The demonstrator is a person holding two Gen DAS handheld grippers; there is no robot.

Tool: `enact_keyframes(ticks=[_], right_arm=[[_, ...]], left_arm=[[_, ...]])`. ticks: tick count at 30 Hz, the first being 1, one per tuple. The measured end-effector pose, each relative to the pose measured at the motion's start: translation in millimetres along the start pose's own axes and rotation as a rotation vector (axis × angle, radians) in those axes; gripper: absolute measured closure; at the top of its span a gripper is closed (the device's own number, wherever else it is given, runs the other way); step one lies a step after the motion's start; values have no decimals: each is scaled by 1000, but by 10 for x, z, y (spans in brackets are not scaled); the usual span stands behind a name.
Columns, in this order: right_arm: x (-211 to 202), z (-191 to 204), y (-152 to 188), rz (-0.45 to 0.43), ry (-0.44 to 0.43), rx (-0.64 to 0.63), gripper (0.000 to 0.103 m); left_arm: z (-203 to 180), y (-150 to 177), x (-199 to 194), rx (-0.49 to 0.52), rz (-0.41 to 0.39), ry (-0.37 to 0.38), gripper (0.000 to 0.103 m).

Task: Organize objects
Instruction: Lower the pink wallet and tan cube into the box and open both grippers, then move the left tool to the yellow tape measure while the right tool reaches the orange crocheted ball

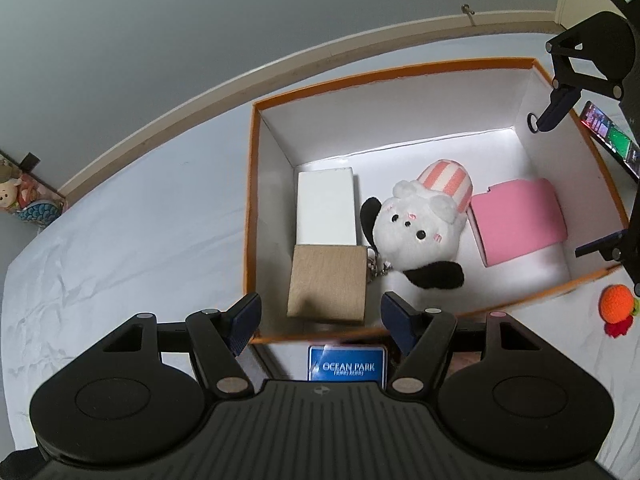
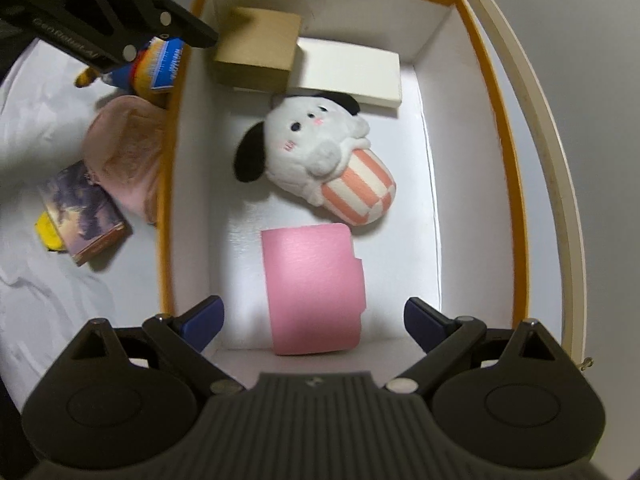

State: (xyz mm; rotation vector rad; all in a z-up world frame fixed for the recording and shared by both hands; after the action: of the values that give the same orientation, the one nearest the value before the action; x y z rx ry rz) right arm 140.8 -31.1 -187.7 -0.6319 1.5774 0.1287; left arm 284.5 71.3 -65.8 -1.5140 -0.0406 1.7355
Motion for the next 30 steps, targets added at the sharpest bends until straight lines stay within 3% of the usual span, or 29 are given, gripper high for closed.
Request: enact_keyframes(ticks=[4, 14, 24, 30], right_arm=[[-43, -113, -25, -16, 9, -14, 6], [-290, 237, 41, -75, 16, -41, 6], [-327, 604, 269, -153, -16, -13, 6], [-217, 705, 497, -205, -18, 77, 6]], left_arm=[[11, 52, -162, -39, -11, -24, 23], [-70, 383, -397, -78, -31, -19, 23], [-276, 870, -483, -158, -59, 42, 23], [-472, 1164, -471, -259, -96, 80, 23]])
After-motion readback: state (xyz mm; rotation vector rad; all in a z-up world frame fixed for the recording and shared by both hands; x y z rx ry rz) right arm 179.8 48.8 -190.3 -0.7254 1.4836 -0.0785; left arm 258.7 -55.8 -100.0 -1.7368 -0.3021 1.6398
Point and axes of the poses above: each gripper's, at about its wrist camera, not at the fingertips, and x roughly the way its jaws point, z to its left, y to its underside, the point moved 8 cm from there along x, roughly the way its jaws point, and after that the axes turned 11 degrees about -z, right-handed, at the moved point
